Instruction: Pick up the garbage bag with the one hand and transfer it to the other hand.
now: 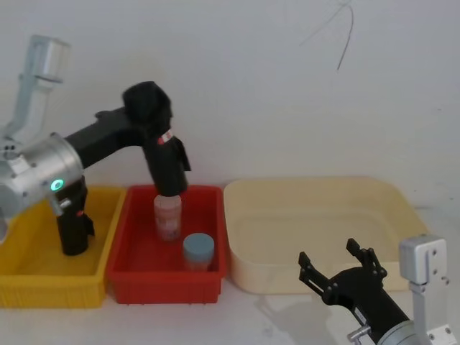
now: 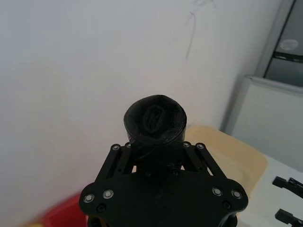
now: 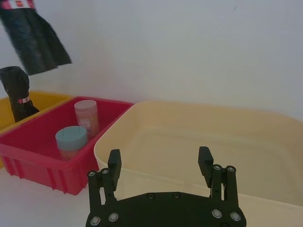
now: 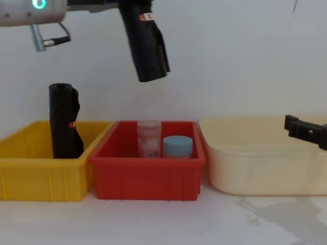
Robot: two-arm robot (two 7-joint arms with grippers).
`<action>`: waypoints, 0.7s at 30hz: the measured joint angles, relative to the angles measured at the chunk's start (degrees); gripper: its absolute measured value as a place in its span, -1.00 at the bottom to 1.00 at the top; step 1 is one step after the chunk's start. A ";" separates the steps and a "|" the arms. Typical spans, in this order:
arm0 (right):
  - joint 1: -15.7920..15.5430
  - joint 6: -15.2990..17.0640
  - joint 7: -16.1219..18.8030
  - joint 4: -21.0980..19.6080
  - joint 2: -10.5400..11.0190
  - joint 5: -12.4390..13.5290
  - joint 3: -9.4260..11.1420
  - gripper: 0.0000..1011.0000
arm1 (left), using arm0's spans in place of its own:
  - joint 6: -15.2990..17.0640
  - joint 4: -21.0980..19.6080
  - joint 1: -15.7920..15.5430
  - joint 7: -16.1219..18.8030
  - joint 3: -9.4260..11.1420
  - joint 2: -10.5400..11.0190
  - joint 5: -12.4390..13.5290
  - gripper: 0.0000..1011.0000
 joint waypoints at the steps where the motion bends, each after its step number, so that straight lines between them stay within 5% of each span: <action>1: 0.00 0.00 0.00 0.00 0.00 0.00 0.00 0.98 | 0.08 0.72 -0.57 -0.37 0.37 -0.16 0.02 -0.29; 9: 0.00 0.04 0.04 -0.03 0.00 0.01 0.03 0.98 | 0.65 8.36 -6.04 -4.08 4.12 -1.93 0.58 -0.29; 21: 2.00 3.93 3.84 -0.58 1.22 1.54 -0.37 0.98 | 0.99 13.24 -9.53 -6.45 6.50 -3.08 1.01 -0.29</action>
